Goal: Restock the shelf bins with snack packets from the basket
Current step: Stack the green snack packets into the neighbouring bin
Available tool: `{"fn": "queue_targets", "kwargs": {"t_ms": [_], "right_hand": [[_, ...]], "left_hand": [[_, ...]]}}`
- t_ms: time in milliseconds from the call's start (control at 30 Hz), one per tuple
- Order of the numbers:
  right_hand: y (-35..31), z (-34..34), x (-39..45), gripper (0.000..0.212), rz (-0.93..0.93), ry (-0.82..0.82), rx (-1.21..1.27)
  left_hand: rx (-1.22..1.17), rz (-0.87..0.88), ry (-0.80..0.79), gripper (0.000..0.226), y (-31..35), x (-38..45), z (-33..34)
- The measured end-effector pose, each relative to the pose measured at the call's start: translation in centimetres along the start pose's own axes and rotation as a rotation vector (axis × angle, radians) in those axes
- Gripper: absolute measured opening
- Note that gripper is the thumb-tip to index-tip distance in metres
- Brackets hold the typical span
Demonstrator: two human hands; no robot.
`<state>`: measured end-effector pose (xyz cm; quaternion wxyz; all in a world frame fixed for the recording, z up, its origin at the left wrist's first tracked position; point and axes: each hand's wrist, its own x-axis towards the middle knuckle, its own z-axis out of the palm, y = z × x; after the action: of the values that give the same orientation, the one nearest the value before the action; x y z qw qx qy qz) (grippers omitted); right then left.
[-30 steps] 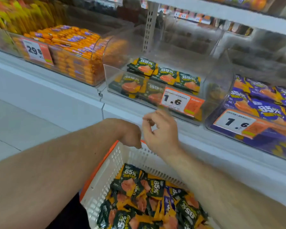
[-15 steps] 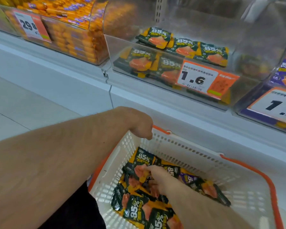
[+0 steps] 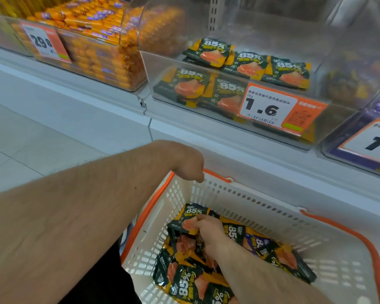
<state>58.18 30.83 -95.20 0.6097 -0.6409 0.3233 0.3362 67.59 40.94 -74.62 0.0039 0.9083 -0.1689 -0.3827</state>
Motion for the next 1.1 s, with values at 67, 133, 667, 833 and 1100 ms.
{"fn": "queue_targets", "kwargs": {"t_ms": [67, 133, 667, 833, 1100], "right_hand": [[-0.8, -0.6, -1.1, 0.025, -0.11, 0.053, -0.135], [-1.9, -1.2, -2.4, 0.035, -0.224, 0.127, -0.341], [-14.4, -5.6, -16.2, 0.025, -0.828, 0.02, -0.367], [-16.0, -5.2, -18.8, 0.03, -0.924, 0.002, -0.265], [-20.4, -6.0, -23.5, 0.038, -1.015, -0.05, 0.035]], "left_hand": [[0.0, 0.001, 0.016, 0.042, -0.1, -0.4, -0.3], [0.017, 0.011, 0.05, 0.041, -0.1, -0.7, -0.6], [-0.479, 0.031, 0.158, 0.026, -4.0, -8.4, -5.8], [-0.788, 0.139, 0.262, 0.011, -5.4, -10.4, -5.9], [-1.46, 0.343, 0.913, 0.018, -3.4, -10.2, -7.5]]}}
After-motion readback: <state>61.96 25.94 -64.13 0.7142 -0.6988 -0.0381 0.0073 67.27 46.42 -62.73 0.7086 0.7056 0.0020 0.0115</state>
